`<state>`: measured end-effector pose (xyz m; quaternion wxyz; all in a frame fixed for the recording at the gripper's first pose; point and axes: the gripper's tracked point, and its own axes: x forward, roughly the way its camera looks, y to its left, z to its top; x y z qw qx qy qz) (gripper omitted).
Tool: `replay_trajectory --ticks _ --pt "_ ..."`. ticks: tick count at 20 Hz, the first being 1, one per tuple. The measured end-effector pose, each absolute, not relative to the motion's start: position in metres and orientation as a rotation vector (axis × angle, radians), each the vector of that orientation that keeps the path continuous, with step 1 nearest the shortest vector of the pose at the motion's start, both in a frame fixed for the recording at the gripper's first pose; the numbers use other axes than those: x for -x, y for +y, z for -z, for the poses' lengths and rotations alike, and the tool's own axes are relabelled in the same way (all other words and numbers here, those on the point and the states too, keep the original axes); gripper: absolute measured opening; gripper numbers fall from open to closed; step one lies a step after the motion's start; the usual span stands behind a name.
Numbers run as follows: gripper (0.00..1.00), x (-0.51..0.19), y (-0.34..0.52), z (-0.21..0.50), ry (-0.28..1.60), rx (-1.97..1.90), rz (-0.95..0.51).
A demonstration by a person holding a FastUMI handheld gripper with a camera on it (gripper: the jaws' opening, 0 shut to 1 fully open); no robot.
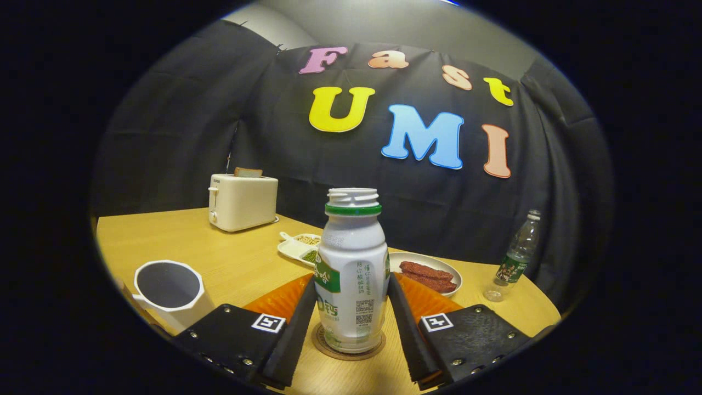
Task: Take the bottle from table, then pour the juice into the cup, finally place the bottle on the coaster
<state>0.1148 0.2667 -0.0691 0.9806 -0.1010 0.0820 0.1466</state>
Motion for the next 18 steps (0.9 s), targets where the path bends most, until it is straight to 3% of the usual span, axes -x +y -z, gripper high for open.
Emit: replay_trajectory --ticks 13,17,18 --pt "0.76 -0.114 0.253 0.071 0.147 0.040 -0.273" --pt "0.82 -0.108 0.256 0.070 0.157 0.039 -0.286" --pt "0.90 -0.105 0.254 0.064 0.143 0.022 -0.279"
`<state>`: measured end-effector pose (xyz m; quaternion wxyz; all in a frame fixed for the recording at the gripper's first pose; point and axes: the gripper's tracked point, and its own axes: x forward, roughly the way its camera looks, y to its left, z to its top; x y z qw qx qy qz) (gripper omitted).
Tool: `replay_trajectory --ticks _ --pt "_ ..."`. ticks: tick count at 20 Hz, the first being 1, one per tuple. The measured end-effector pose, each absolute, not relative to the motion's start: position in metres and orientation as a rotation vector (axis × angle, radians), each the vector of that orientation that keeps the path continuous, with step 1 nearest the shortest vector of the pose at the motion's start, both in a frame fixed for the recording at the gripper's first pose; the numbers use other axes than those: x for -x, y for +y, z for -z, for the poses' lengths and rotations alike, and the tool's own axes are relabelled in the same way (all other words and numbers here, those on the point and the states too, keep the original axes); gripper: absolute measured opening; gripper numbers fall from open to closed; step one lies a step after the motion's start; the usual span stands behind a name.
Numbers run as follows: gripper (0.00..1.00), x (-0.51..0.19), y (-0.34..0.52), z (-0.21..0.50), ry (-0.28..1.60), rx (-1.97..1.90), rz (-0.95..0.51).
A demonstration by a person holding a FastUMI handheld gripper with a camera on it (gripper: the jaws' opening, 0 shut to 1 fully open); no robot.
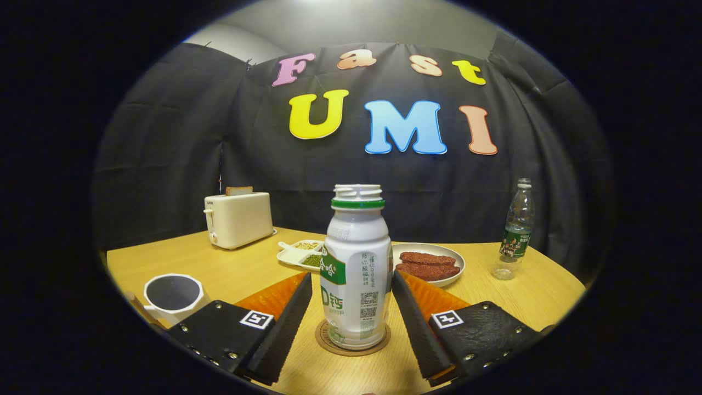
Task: Take the bottle from table, then pour the juice into the cup, finally place the bottle on the coaster
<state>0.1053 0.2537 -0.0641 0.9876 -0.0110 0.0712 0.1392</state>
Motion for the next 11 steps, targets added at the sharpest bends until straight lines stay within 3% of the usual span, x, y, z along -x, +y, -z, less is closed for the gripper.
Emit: replay_trajectory --ticks 11 --pt "0.92 -0.044 0.220 -0.099 -0.079 0.085 -0.207"
